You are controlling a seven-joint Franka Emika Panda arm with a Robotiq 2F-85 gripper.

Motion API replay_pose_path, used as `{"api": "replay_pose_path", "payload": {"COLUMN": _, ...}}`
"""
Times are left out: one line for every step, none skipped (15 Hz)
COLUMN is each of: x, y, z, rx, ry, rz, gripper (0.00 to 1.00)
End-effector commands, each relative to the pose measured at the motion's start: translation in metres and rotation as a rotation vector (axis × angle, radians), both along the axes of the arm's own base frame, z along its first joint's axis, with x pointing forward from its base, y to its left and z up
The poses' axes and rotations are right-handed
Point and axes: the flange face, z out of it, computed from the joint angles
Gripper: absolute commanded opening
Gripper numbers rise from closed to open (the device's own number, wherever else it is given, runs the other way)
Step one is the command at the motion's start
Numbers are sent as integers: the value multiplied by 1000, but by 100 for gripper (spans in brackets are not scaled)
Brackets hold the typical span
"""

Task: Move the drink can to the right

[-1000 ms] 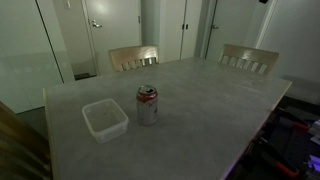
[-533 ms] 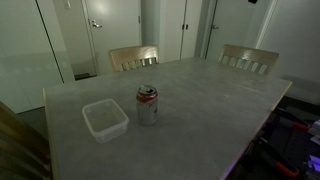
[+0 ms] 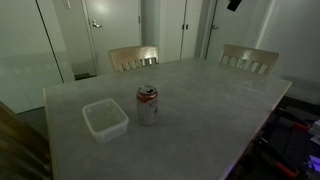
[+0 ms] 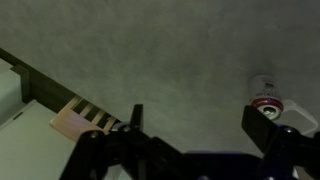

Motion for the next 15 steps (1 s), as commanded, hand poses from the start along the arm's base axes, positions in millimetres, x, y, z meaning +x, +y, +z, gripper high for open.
{"api": "replay_pose_path", "payload": {"x": 21, "y": 37, "z": -17, "rx": 10, "ry": 30, "rz": 93, "gripper": 100}}
{"api": "replay_pose_path", "payload": {"x": 24, "y": 46, "z": -22, "rx": 13, "ry": 37, "rz": 119, "gripper": 100}}
{"api": "replay_pose_path", "payload": {"x": 27, "y": 57, "z": -28, "rx": 20, "ry": 49, "rz": 150, "gripper": 100}}
{"api": "replay_pose_path", "payload": {"x": 30, "y": 67, "z": -34, "rx": 26, "ry": 59, "rz": 179, "gripper": 100}}
{"api": "replay_pose_path", "payload": {"x": 32, "y": 76, "z": -38, "rx": 31, "ry": 70, "rz": 203, "gripper": 100}}
{"api": "replay_pose_path", "payload": {"x": 35, "y": 86, "z": -44, "rx": 35, "ry": 82, "rz": 234, "gripper": 100}}
{"api": "replay_pose_path", "payload": {"x": 38, "y": 96, "z": -51, "rx": 42, "ry": 95, "rz": 261, "gripper": 100}}
{"api": "replay_pose_path", "payload": {"x": 40, "y": 104, "z": -56, "rx": 45, "ry": 109, "rz": 284, "gripper": 100}}
{"api": "replay_pose_path", "payload": {"x": 44, "y": 113, "z": -63, "rx": 47, "ry": 123, "rz": 306, "gripper": 100}}
{"api": "replay_pose_path", "payload": {"x": 48, "y": 121, "z": -70, "rx": 47, "ry": 133, "rz": 328, "gripper": 100}}
{"api": "replay_pose_path", "payload": {"x": 51, "y": 128, "z": -77, "rx": 47, "ry": 145, "rz": 347, "gripper": 100}}
{"api": "replay_pose_path", "payload": {"x": 55, "y": 135, "z": -84, "rx": 46, "ry": 157, "rz": 367, "gripper": 100}}
{"api": "replay_pose_path", "payload": {"x": 59, "y": 141, "z": -91, "rx": 45, "ry": 170, "rz": 389, "gripper": 100}}
{"api": "replay_pose_path", "payload": {"x": 63, "y": 147, "z": -98, "rx": 43, "ry": 182, "rz": 412, "gripper": 100}}
{"api": "replay_pose_path", "payload": {"x": 68, "y": 153, "z": -106, "rx": 39, "ry": 194, "rz": 437, "gripper": 100}}
